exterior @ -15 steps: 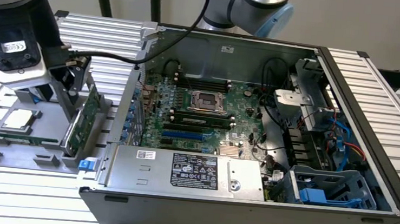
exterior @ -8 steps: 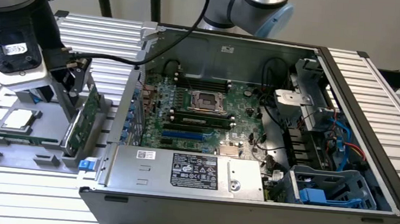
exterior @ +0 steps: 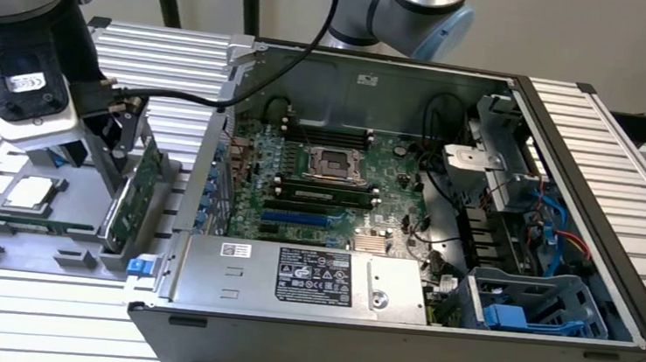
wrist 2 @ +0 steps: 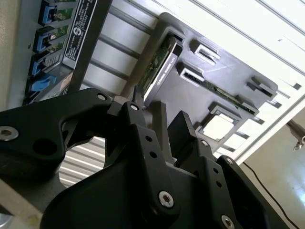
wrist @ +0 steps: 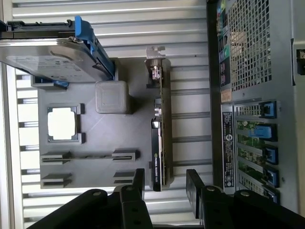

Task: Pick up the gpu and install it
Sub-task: 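Pick up the gpu and move the gpu toward the slot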

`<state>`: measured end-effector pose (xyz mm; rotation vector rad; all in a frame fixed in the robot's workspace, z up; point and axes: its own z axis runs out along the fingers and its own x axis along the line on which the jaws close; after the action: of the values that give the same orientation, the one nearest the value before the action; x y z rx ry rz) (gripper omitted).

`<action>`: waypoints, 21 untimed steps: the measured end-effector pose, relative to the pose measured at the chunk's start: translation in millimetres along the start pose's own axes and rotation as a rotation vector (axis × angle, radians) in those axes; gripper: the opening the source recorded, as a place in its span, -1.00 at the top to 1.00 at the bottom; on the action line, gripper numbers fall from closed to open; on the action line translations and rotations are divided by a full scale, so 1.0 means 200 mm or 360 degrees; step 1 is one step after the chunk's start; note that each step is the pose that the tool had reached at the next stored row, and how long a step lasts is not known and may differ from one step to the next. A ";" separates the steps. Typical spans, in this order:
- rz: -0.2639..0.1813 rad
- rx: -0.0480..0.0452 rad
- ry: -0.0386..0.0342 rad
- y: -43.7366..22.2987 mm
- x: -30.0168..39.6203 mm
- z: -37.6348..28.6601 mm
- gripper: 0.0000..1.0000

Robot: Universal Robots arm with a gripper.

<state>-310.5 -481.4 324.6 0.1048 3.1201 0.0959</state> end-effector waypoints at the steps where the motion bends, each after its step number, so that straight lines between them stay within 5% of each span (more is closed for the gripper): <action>1: 0.0000 0.0000 0.0000 0.000 0.000 0.002 -1.00; 21: 0.0000 0.0000 0.0000 -0.001 -0.002 0.026 -1.00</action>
<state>-309.9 -481.4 319.3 0.1048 3.1200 0.0959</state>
